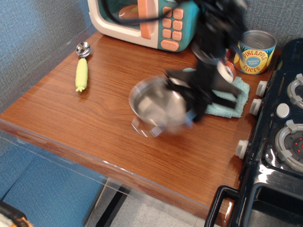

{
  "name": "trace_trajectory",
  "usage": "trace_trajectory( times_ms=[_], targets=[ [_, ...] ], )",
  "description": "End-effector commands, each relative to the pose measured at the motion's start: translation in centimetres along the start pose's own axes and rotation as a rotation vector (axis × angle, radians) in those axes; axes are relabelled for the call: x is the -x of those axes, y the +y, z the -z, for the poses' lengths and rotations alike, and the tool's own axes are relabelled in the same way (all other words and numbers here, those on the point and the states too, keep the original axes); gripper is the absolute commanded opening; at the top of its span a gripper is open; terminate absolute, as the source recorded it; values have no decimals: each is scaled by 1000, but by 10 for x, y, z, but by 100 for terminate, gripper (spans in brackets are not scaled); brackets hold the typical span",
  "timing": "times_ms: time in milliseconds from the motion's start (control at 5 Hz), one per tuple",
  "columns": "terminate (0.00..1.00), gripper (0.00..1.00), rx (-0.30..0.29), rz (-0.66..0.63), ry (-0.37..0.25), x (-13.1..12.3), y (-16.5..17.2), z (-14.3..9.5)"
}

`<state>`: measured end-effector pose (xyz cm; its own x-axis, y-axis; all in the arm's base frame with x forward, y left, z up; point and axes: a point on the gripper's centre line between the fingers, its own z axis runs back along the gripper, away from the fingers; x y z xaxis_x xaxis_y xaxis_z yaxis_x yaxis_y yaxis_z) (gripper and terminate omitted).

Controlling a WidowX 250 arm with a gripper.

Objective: Move the pot in front of the blue towel

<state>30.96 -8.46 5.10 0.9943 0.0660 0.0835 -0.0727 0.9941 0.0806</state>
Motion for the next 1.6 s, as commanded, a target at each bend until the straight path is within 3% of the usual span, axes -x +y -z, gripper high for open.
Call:
trace_trajectory(
  times_ms=[0,400,600,1000,1400],
  targets=[
    [0,0,-25,-6,13,8,4,31],
    [0,0,-40,-57,33,14,22,39],
    [0,100,-28,-50,13,16,23,31],
    [0,100,44,-63,-30,5,16,-10],
    [0,100,59,-53,2,-4,14,-22]
  ],
)
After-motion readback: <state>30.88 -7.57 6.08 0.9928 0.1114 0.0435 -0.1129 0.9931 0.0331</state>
